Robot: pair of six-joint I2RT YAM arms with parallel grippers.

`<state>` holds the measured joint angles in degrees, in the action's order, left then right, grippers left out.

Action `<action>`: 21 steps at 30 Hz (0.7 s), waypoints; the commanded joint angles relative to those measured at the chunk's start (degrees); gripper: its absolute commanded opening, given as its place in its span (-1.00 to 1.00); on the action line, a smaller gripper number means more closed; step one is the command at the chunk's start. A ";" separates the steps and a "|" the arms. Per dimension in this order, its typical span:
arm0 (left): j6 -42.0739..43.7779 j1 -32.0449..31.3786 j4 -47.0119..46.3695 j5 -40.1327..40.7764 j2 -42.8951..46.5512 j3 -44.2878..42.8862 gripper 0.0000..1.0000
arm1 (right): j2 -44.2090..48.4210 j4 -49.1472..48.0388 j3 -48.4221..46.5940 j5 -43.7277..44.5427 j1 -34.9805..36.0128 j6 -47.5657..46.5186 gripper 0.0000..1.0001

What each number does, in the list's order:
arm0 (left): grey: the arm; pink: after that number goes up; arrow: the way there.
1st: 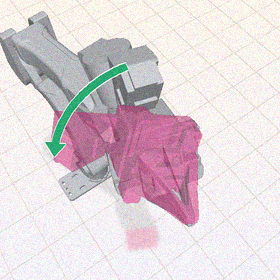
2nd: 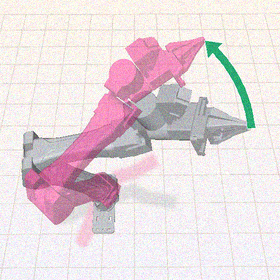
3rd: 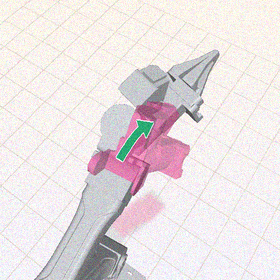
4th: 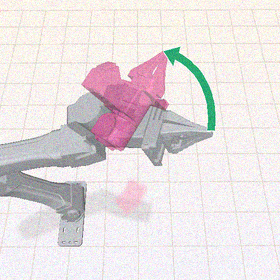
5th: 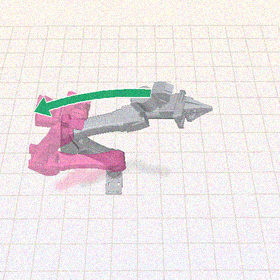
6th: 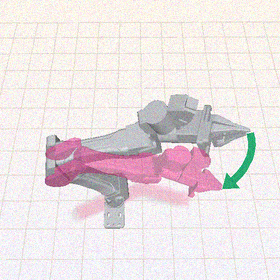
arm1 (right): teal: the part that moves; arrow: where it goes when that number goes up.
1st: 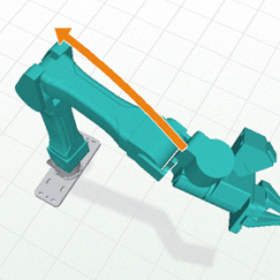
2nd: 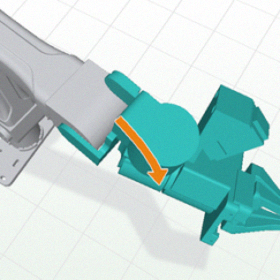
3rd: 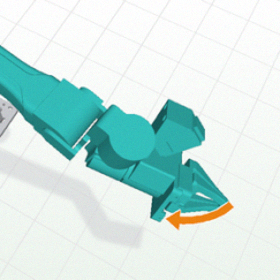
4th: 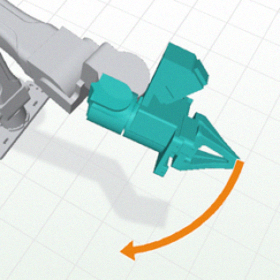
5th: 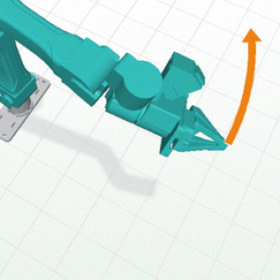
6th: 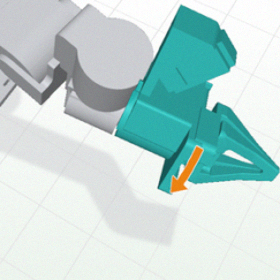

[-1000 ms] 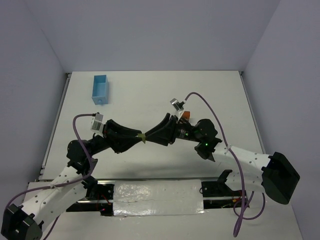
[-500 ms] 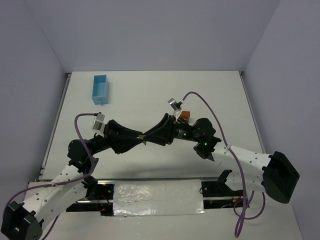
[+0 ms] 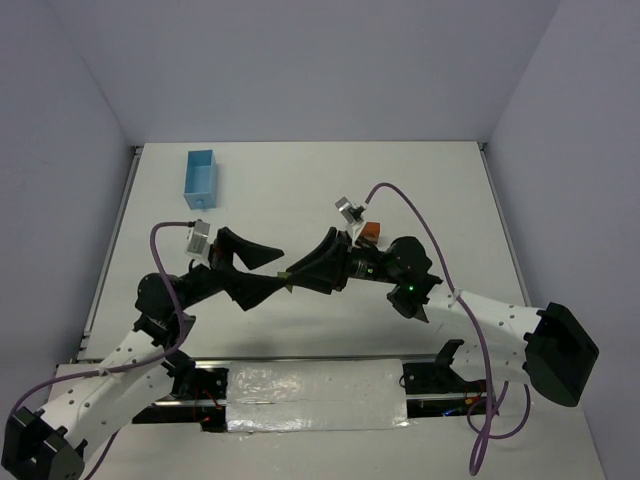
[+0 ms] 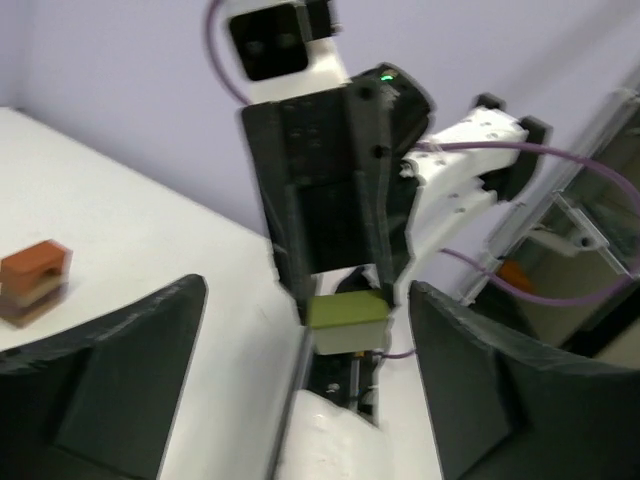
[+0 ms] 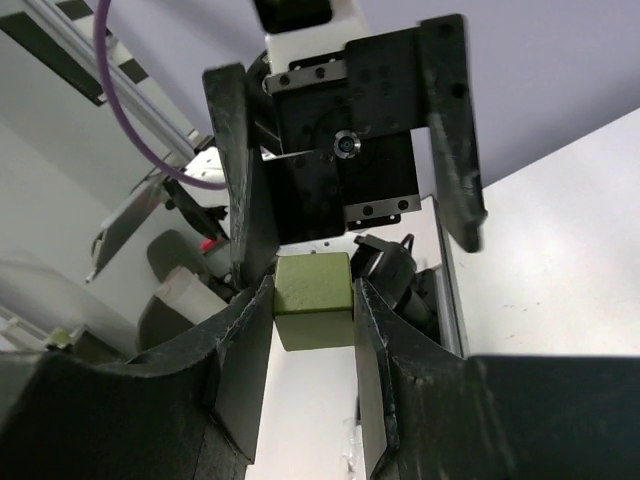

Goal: Build the wood block tower

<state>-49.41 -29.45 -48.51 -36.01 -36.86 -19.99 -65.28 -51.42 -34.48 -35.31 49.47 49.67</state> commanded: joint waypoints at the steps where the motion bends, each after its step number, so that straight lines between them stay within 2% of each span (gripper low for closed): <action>1: 2.64 -0.08 5.87 4.62 1.00 -2.95 0.99 | 1.29 -1.50 -0.33 -1.60 -0.51 -5.53 -1.00; 3: 4.57 -0.08 13.39 6.99 2.23 -4.35 0.99 | 2.51 2.96 -0.59 -2.39 -2.96 -7.91 -1.00; 5: 7.29 0.01 23.75 14.36 4.33 -7.24 0.99 | 3.57 9.19 -0.94 -3.62 -6.39 -12.04 -1.00; 6: 11.05 0.10 29.99 17.35 5.21 -11.52 0.99 | 4.27 11.58 -1.11 -4.67 -11.37 -13.27 -1.00; 7: 12.57 0.10 41.80 25.03 5.83 -13.83 0.99 | 4.63 14.21 -2.42 -5.99 -14.03 -14.94 -1.00; 9: 15.38 0.18 53.90 34.29 7.41 -20.31 0.99 | 5.24 26.93 -4.88 -8.62 -18.78 -25.10 -1.00; 10: 16.09 0.18 64.23 42.43 7.51 -22.62 0.99 | 5.33 32.73 -8.81 -7.85 -21.76 -37.16 -1.00; 11: 17.40 0.27 68.51 45.82 7.33 -26.12 0.99 | 5.25 43.66 -10.94 -5.93 -22.22 -43.45 -0.96; 13: 19.69 0.27 78.16 50.14 6.37 -28.60 0.99 | 3.76 51.39 -15.17 -1.09 -23.45 -55.23 -0.92; 14: 22.75 0.19 80.13 51.20 6.02 -29.83 0.99 | 2.97 57.25 -16.31 -0.03 -23.72 -64.78 -0.93; 17: 27.33 0.27 83.40 50.07 5.57 -29.50 0.99 | -0.28 59.59 -17.99 2.09 -26.52 -73.11 -0.98; 19: 27.43 0.10 82.45 51.30 6.45 -27.31 0.99 | -2.21 60.47 -18.69 -0.89 -28.46 -81.28 -1.00; 21: 28.48 0.10 79.20 47.90 8.03 -25.29 0.99 | -5.55 65.00 -21.48 -3.26 -31.09 -90.31 -1.00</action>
<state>-25.56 -29.30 27.81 11.27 -30.09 -47.11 -67.02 2.92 -52.25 -36.84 21.43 -20.23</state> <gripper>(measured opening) 0.995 0.414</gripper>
